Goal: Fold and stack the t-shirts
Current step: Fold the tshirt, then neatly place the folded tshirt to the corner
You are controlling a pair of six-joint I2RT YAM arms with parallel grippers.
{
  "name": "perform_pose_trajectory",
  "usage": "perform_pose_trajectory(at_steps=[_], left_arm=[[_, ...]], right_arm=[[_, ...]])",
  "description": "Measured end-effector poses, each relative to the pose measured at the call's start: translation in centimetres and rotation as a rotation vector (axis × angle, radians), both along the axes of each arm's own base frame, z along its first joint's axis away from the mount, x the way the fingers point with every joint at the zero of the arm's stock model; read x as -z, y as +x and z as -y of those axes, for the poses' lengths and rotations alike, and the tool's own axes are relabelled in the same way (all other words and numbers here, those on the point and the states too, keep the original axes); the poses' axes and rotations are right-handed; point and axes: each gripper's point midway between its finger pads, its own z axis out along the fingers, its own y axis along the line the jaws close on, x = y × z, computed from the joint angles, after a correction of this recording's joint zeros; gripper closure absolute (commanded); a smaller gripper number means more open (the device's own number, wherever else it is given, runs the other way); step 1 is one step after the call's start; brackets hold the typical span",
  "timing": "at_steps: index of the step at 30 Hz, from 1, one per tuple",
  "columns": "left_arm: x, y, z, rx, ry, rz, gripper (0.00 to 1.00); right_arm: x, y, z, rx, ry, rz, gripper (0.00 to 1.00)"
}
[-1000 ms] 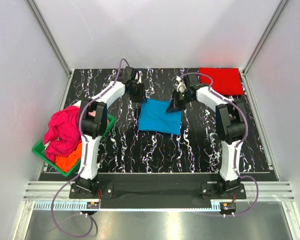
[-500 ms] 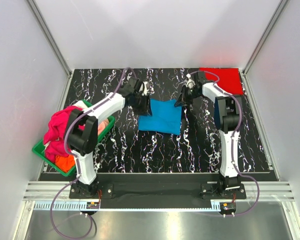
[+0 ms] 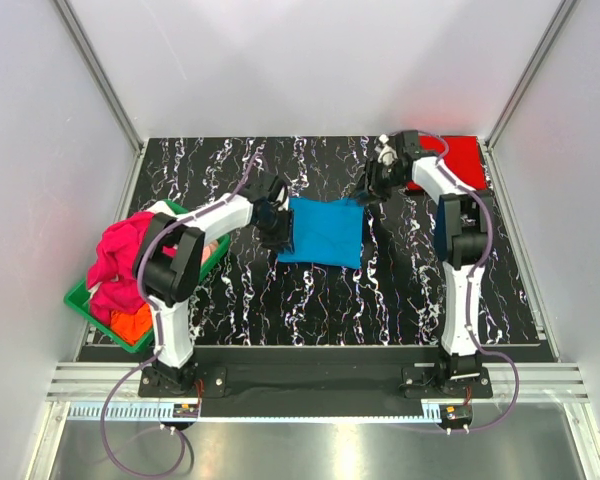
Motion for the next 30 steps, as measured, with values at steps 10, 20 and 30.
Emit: perform_pose_trajectory(at_steps=[10, 20, 30], left_arm=[[-17.6, -2.8, 1.6, 0.183, -0.301, 0.339, 0.46], [-17.3, -8.7, -0.1, 0.292, -0.376, 0.407, 0.01], [-18.8, -9.8, -0.6, 0.318, -0.409, 0.516, 0.01]], right_arm=[[-3.8, -2.3, 1.8, -0.026, -0.084, 0.115, 0.23], [-1.5, -3.1, 3.3, -0.075, -0.167, 0.121, 0.00], [2.2, -3.2, 3.5, -0.152, -0.137, 0.082, 0.02]])
